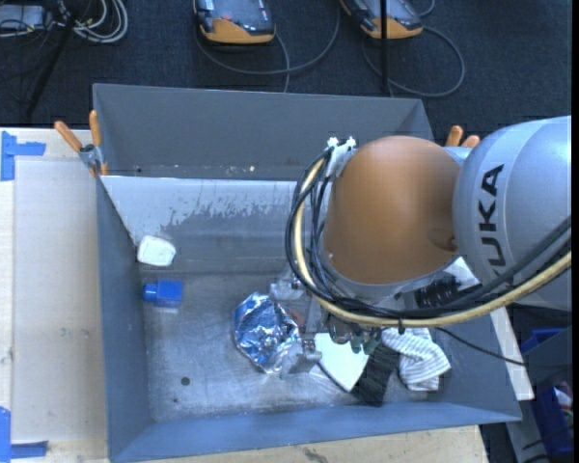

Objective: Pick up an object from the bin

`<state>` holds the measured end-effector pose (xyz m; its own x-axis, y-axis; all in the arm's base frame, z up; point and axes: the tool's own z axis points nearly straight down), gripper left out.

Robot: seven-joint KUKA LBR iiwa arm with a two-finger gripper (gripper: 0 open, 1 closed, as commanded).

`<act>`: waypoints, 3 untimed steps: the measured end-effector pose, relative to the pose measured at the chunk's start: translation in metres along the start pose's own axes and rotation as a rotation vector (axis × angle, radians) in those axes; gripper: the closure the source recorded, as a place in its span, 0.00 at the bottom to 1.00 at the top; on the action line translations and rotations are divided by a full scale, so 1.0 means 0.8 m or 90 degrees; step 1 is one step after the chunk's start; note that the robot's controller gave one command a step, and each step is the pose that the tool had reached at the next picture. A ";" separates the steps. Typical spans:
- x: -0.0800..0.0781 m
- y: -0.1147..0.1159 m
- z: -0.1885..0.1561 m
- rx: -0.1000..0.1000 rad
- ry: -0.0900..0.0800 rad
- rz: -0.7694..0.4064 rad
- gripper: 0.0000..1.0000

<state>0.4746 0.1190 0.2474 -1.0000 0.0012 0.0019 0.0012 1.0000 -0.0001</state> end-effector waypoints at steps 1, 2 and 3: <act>-0.072 0.021 0.167 0.000 0.001 -0.042 1.00; -0.072 0.021 0.167 0.000 0.000 -0.041 1.00; -0.068 0.019 0.119 0.001 0.003 -0.045 1.00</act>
Offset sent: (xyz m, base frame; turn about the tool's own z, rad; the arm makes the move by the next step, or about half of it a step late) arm 0.0000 0.0000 0.0000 0.0000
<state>0.5289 0.1344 0.1521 -0.9975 -0.0697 0.0066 -0.0697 0.9976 -0.0011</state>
